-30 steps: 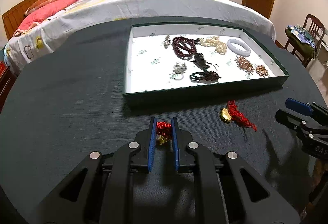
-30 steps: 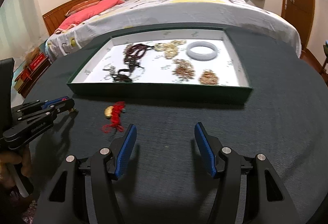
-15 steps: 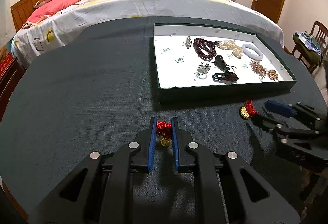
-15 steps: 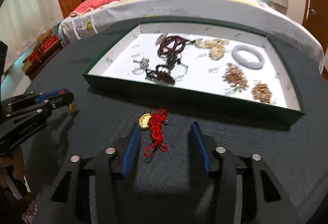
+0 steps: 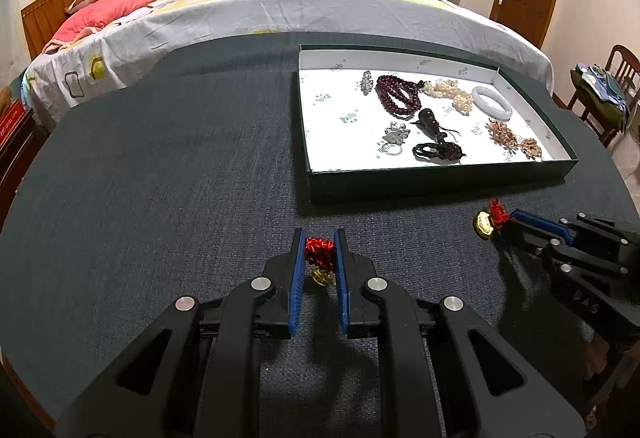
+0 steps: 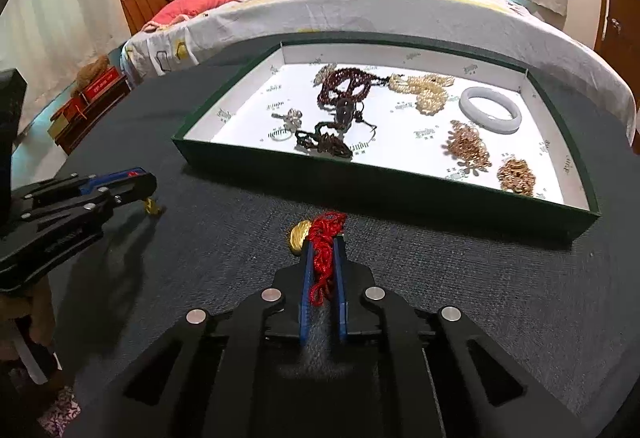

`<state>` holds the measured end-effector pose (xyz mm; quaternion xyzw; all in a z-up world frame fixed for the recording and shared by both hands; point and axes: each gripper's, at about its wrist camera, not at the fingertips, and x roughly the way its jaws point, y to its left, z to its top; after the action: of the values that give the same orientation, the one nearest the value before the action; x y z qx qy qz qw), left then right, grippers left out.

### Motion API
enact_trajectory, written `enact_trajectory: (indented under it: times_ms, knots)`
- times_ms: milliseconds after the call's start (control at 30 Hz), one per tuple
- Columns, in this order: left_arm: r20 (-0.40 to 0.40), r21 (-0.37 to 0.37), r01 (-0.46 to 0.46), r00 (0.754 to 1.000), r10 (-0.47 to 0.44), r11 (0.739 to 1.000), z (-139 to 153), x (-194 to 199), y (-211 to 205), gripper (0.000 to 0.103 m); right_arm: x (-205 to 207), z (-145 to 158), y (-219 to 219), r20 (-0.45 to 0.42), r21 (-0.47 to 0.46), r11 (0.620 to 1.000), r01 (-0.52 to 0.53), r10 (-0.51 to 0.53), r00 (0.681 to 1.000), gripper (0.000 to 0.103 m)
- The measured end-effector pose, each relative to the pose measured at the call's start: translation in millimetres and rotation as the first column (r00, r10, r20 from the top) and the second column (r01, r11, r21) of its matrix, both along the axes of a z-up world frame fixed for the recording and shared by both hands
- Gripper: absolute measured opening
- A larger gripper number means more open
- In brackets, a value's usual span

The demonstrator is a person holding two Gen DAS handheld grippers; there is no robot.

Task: Organize jewelry
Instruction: 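Grasp a red tassel charm with the left tool while the right tool grasps the other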

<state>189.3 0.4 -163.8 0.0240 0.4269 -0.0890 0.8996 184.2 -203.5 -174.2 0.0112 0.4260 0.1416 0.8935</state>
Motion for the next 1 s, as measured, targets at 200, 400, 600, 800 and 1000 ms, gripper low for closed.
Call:
enact_trajectory:
  times_ms: [200,400,600,800,1000]
  knots:
    - [0.015,-0.008,0.012,1.000,-0.012,1.000,6,-4,-5,0.014,-7,13,-10,0.025,0.021,1.000,0.018,-0.019,1.000,0.010]
    - [0.038,-0.024,0.028,0.999,-0.027,0.999,17,-10,-12,0.014,-15,29,-17,0.062,0.030,0.999,0.034,-0.036,0.997,0.010]
    - [0.071,-0.041,0.041,0.997,-0.038,0.998,31,-13,-20,0.014,-19,45,-26,0.100,0.045,0.997,0.055,-0.059,0.993,0.010]
    - [0.114,-0.061,0.054,0.992,-0.047,0.997,50,-12,-27,0.014,-19,63,-31,0.145,0.052,0.996,0.066,-0.073,0.987,0.010]
    - [0.147,-0.081,0.064,0.988,-0.051,0.995,63,-2,-35,0.014,-8,80,-34,0.191,0.057,0.996,0.072,-0.082,0.978,0.010]
